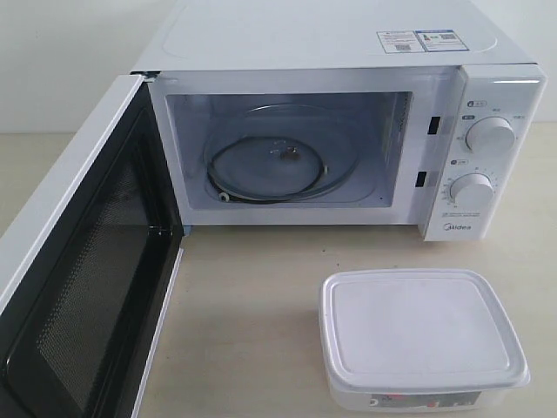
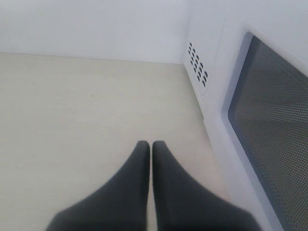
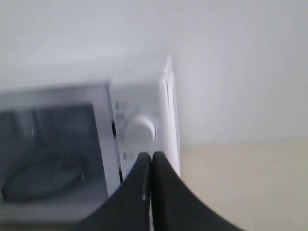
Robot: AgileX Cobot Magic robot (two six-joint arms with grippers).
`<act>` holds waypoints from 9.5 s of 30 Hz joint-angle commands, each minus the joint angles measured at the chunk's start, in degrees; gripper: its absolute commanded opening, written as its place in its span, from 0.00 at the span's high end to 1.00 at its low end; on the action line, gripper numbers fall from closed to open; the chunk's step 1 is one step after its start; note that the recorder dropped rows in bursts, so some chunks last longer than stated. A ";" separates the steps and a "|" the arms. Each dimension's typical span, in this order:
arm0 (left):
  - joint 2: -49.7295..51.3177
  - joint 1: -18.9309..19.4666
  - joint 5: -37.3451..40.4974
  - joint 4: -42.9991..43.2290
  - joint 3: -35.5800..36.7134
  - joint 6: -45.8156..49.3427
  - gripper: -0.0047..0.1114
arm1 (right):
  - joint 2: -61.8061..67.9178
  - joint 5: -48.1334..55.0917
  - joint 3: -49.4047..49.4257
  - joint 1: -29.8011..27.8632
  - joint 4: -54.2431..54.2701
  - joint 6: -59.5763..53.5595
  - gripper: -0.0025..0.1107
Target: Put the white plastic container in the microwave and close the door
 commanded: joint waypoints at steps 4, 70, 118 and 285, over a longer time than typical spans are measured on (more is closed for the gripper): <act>-0.15 0.22 -0.34 -0.02 0.03 -0.12 0.92 | 1.91 7.30 -9.88 -0.06 1.89 -2.52 0.98; -0.15 0.22 -0.28 -0.02 0.03 -0.12 0.92 | 76.24 36.02 -28.66 10.31 18.64 -22.44 0.98; -0.15 0.22 -0.48 -0.02 0.03 -0.12 0.92 | 64.52 -25.87 -1.33 10.31 -12.40 54.52 0.98; -0.15 0.22 -0.64 -0.02 0.03 -0.12 0.92 | 81.33 -41.53 -7.44 10.35 -35.16 85.69 0.98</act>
